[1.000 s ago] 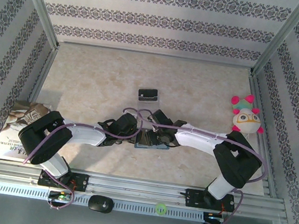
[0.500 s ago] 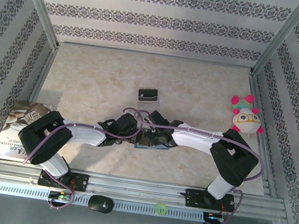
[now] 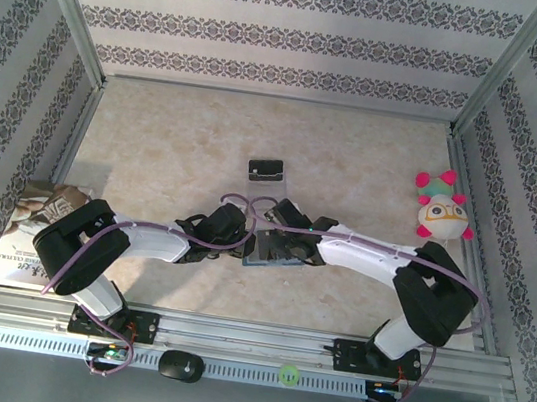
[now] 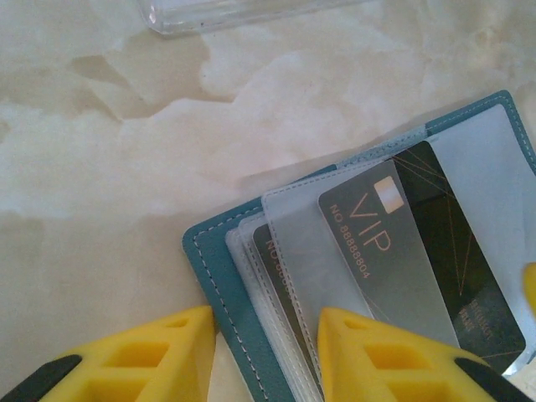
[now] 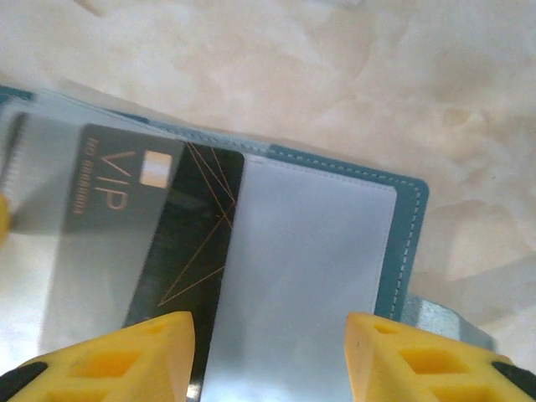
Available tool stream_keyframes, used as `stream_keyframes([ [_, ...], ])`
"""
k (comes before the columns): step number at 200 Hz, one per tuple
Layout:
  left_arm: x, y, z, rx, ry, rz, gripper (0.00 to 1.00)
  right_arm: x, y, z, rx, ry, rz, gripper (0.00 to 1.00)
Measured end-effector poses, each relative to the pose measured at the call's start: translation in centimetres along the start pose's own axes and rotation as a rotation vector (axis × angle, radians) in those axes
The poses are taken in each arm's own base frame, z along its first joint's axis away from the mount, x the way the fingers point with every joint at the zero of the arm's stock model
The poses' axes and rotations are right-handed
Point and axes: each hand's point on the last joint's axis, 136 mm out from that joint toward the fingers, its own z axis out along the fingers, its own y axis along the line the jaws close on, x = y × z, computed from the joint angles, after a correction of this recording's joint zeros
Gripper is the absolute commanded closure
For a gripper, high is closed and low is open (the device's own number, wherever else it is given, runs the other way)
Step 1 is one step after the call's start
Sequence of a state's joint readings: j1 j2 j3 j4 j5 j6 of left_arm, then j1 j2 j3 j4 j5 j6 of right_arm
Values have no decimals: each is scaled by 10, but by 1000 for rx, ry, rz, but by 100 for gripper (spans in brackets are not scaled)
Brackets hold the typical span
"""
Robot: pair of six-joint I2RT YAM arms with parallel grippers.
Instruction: Take the credit cards out of the card holder
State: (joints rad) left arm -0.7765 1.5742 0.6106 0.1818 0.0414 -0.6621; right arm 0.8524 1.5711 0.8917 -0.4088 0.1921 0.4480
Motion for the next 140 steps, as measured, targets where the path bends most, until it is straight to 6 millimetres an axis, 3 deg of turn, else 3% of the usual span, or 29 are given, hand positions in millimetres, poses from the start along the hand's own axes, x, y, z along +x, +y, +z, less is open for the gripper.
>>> stream_keyframes([
  [36,4,3,-9,-2,6,1,57,-17,3,-19,-117,-43,64,62],
  [85,-10,-5,-33,20,-39,2,60,-12,2,-10,-266,16,178,67],
  [140,-14,-32,-20,48,-9,45,70,-12,13,-6,-342,41,197,68],
])
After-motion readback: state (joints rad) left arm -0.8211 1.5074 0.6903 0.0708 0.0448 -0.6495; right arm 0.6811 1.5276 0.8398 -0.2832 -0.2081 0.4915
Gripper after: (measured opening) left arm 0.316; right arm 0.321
